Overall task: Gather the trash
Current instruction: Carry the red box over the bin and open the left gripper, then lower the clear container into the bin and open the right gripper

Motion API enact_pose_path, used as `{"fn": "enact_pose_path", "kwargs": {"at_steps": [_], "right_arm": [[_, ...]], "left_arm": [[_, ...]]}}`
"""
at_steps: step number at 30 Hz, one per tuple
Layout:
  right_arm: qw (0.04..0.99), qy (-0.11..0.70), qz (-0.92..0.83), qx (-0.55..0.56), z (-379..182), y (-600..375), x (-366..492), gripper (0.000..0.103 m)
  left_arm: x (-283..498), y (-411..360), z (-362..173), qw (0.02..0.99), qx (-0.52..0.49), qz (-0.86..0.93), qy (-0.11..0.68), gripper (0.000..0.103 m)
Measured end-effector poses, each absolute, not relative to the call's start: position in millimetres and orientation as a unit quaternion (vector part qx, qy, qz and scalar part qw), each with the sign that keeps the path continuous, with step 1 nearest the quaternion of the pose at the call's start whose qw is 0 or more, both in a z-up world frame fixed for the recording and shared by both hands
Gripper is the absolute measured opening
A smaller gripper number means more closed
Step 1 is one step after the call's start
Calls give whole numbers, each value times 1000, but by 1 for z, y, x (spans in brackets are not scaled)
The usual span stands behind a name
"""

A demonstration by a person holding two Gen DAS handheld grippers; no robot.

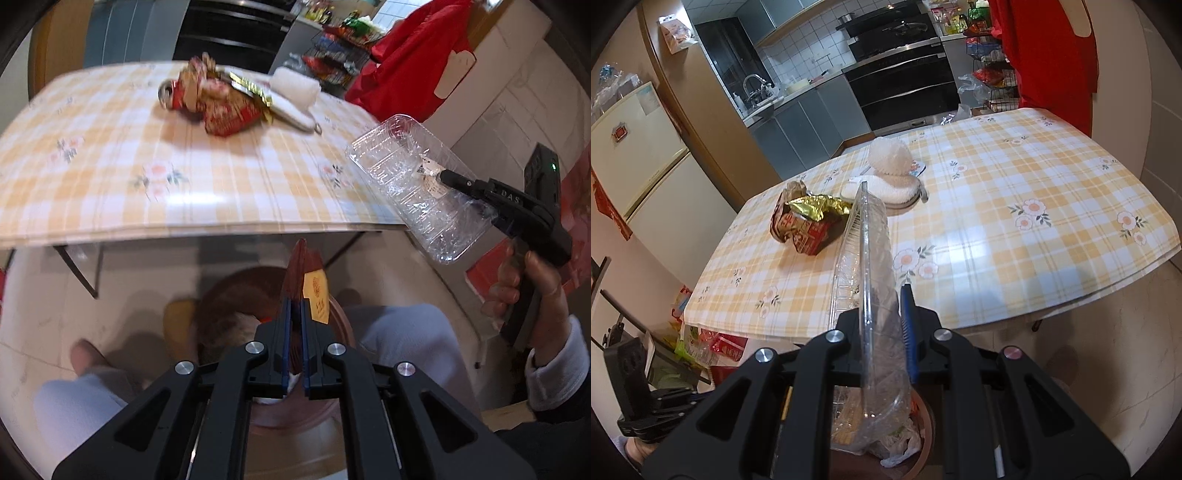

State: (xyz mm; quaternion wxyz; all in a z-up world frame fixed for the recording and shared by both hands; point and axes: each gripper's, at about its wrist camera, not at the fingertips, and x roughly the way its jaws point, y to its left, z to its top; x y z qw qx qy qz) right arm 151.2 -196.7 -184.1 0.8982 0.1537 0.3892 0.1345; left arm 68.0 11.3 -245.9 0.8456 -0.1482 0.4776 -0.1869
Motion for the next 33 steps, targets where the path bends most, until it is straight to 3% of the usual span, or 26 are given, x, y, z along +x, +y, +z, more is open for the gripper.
{"fn": "enact_pose_path", "kwargs": {"at_steps": [3, 5, 7, 8, 10, 13, 31, 33], "right_arm": [[898, 390, 140, 147, -184, -192, 146, 18], [899, 390, 142, 135, -184, -188, 144, 18], [900, 391, 145, 128, -184, -185, 141, 18], [899, 392, 148, 127, -184, -184, 140, 18], [897, 396, 154, 121, -185, -180, 137, 18], [893, 404, 164, 108, -190, -173, 134, 18], [845, 483, 219, 72, -229, -130, 125, 19], [839, 491, 226, 67, -234, -125, 124, 24]], "left_arm": [[65, 9, -244, 844, -155, -196, 474, 24], [62, 11, -238, 855, -153, -187, 460, 47], [62, 16, -230, 863, -157, -176, 448, 55], [61, 21, -225, 870, -162, -162, 437, 67], [58, 34, -216, 883, -173, -135, 416, 82], [54, 48, -206, 900, -168, -91, 392, 94], [50, 82, -203, 909, -168, 2, 381, 97], [50, 82, -204, 909, -171, 0, 381, 97]]}}
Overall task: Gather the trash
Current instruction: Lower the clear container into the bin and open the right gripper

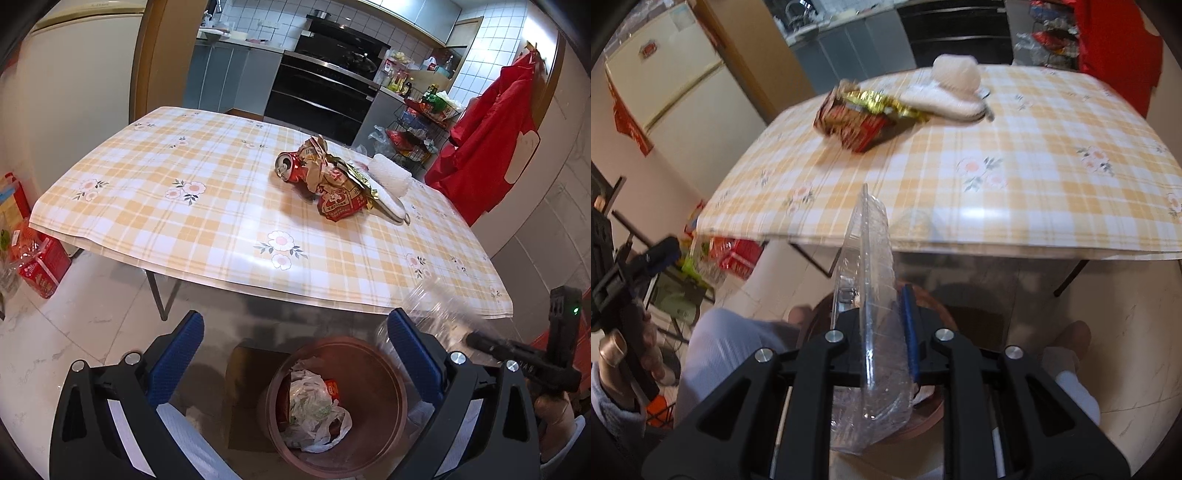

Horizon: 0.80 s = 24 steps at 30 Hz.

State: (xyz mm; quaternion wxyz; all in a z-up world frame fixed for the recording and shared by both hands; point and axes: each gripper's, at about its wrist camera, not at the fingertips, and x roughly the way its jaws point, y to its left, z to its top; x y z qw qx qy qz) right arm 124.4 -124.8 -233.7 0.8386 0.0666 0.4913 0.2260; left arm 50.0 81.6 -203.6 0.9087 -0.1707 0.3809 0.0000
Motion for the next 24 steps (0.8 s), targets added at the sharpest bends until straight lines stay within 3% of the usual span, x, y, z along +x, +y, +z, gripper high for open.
{"fn": "enact_pose_path", "kwargs": {"at_steps": [1, 3, 5, 9, 10, 24], "right_arm": [[836, 494, 229, 67, -236, -123, 124, 28], [837, 491, 231, 70, -236, -122, 123, 52], [840, 487, 229, 69, -235, -122, 123, 59], [853, 475, 205, 70, -230, -128, 125, 87], [855, 474, 198, 70, -229, -130, 126, 90], [869, 470, 148, 53, -234, -151, 139, 94]], "left_arm": [[50, 82, -204, 909, -172, 0, 380, 97], [49, 83, -203, 910, -172, 2, 376, 97], [48, 83, -203, 912, -172, 5, 373, 97], [48, 83, -205, 913, -167, 9, 371, 97], [48, 83, -205, 914, -166, 9, 371, 97], [57, 76, -211, 915, -141, 4, 377, 97]]}}
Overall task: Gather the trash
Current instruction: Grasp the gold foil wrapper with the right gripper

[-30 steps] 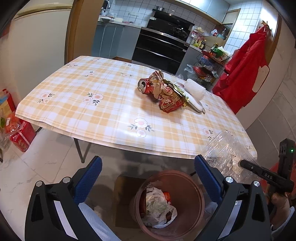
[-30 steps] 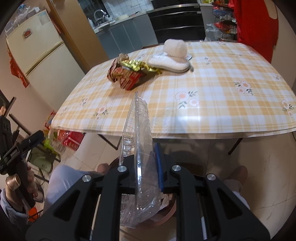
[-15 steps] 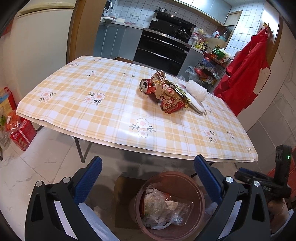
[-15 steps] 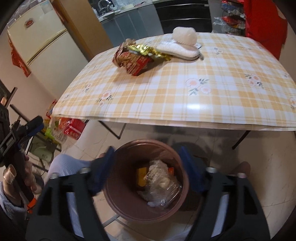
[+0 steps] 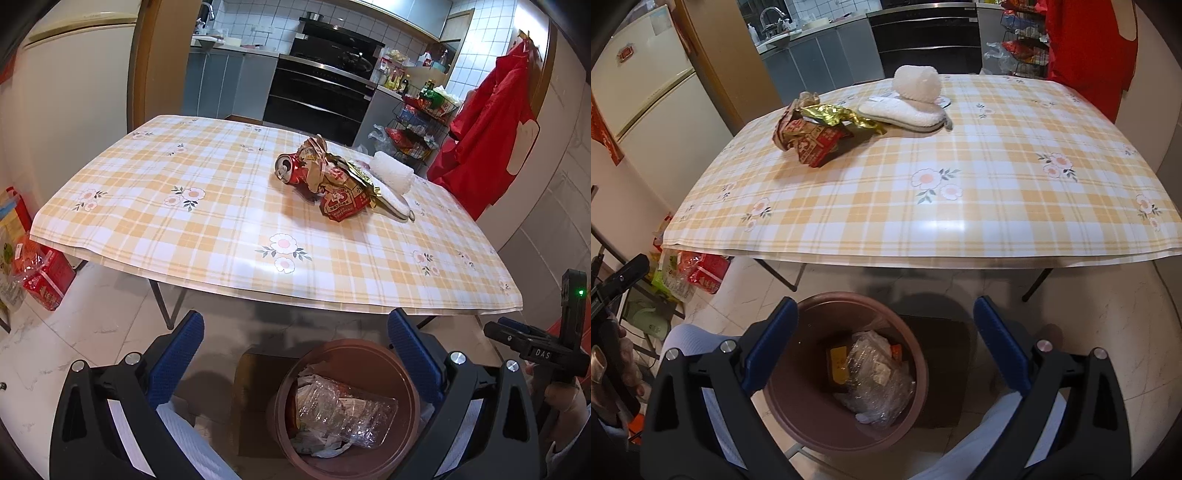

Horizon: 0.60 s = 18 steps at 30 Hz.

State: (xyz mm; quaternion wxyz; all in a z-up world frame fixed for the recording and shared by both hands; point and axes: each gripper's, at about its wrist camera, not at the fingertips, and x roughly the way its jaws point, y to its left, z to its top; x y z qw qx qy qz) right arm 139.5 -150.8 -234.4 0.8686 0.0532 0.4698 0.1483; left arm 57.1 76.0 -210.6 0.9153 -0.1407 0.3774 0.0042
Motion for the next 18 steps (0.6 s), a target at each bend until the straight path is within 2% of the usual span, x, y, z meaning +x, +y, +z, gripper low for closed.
{"fn": "enact_pose_path", "kwargs": {"at_steps": [11, 18], "right_arm": [[865, 480, 133, 55, -248, -163, 168, 94], [873, 464, 150, 23, -234, -147, 214, 94]], "left_arm": [[100, 74, -209, 913, -123, -2, 388, 97], [145, 86, -202, 914, -129, 3, 385, 97]]}}
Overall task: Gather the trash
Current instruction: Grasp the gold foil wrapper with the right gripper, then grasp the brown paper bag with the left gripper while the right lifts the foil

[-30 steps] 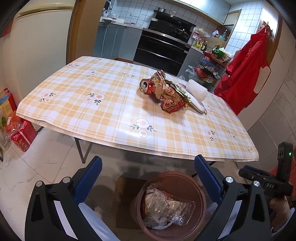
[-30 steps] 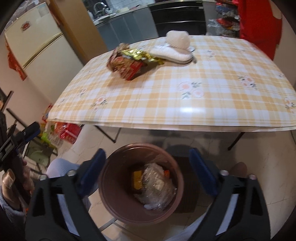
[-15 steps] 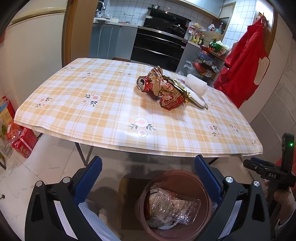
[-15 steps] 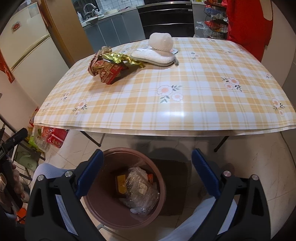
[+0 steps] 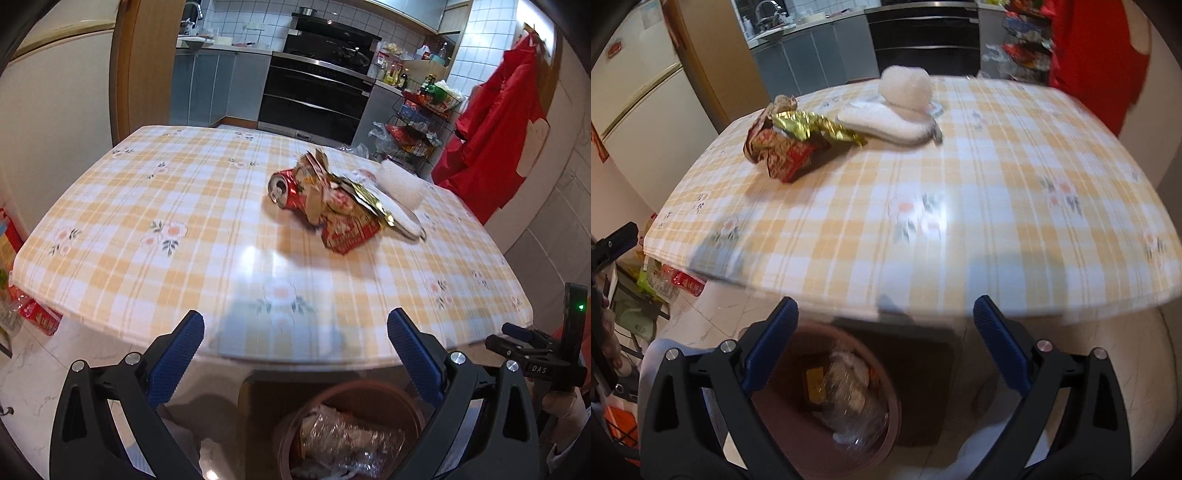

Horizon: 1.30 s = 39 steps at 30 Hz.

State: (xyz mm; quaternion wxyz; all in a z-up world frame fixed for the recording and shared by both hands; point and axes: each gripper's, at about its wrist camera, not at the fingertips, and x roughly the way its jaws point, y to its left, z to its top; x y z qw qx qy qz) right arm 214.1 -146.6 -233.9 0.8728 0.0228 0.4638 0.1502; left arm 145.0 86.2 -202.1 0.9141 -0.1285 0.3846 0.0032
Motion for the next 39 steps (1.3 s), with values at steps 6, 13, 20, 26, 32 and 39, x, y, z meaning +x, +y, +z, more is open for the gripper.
{"fn": "enact_pose_path", "kwargs": {"at_steps": [6, 13, 20, 26, 32, 39], "right_arm": [[880, 437, 185, 1, -215, -115, 277, 94], [874, 407, 255, -68, -212, -48, 349, 94], [836, 427, 302, -167, -233, 11, 397, 83], [820, 447, 326, -146, -241, 21, 415, 58], [818, 440, 359, -89, -230, 5, 403, 37], [833, 422, 355, -38, -214, -26, 389, 32]], "left_arm": [[189, 98, -198, 916, -114, 12, 385, 97], [232, 115, -205, 913, -129, 12, 386, 97], [265, 117, -221, 909, -141, -10, 393, 97], [289, 116, -237, 895, -184, -39, 405, 97], [308, 112, -250, 880, -220, -59, 417, 97], [338, 100, -251, 883, -209, -70, 414, 94]]}}
